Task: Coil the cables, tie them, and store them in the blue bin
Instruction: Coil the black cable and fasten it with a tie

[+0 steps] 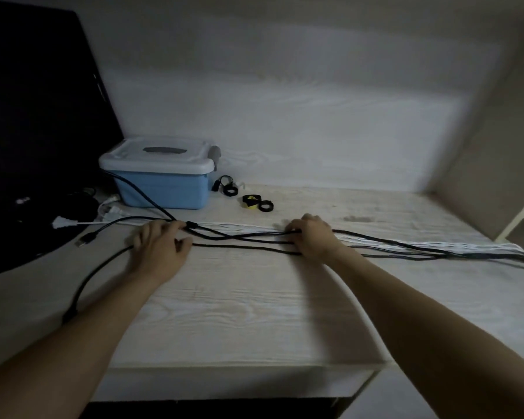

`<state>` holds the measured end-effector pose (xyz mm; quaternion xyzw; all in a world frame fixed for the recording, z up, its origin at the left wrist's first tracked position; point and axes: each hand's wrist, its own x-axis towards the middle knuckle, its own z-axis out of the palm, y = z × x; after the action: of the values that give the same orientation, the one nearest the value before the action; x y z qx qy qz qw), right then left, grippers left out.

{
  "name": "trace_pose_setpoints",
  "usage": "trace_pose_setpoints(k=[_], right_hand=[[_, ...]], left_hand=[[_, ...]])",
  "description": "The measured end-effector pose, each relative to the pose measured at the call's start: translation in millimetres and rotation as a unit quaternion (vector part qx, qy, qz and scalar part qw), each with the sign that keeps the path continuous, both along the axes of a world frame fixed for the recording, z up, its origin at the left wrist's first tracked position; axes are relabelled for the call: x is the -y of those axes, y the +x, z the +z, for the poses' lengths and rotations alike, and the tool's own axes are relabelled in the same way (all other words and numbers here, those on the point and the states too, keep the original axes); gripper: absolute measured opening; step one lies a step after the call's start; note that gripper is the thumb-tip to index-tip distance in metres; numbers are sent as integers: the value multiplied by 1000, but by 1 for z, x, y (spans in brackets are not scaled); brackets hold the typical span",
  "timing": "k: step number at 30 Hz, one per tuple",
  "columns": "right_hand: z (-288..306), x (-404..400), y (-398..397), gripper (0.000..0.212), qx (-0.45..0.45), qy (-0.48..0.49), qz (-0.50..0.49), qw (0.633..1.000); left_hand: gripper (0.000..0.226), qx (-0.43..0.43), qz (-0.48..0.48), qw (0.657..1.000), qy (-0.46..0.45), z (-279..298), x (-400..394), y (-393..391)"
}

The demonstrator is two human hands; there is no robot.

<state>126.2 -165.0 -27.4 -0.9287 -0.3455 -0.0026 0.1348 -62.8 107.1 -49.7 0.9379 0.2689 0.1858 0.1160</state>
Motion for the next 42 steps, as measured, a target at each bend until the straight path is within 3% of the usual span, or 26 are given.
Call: trace_pose_setpoints(k=[3, 8, 14, 19, 24, 27, 31, 34, 36, 38, 42], right_hand=[[8, -19, -2, 23, 59, 34, 12, 998], [52, -16, -14, 12, 98, 302, 54, 947], [104, 22, -36, 12, 100, 365, 104, 920], [116, 55, -44, 17, 172, 288, 120, 934], [122, 84, -46, 17, 204, 265, 117, 935], [127, 102, -39, 20, 232, 235, 74, 941], [127, 132, -15, 20, 241, 89, 2, 967], [122, 168, 8, 26, 138, -51, -117, 982], [118, 203, 17, 34, 89, -108, -222, 965], [112, 244, 19, 42, 72, -109, -316, 940], [106, 312, 7, 54, 23, -23, -454, 890]], left_hand=[[45, -1, -5, 1000, -3, -3, -3, 2], [54, -22, 14, 1000, -2, -5, -6, 7], [75, 22, 45, 998, 45, -5, -3, 4], [74, 49, 72, 994, 68, 5, -2, 2], [23, 64, 54, 994, 66, 24, -5, 16], [12, 104, 28, 990, 89, 44, -9, 19], [17, 168, 4, 980, 106, 89, -9, 15], [34, 177, -28, 984, -12, 116, -7, 11], [57, 157, -40, 985, -59, 127, -6, 7], [69, 125, -53, 987, -86, 134, -1, 7], [57, 101, -124, 986, -56, 140, 39, 12]])
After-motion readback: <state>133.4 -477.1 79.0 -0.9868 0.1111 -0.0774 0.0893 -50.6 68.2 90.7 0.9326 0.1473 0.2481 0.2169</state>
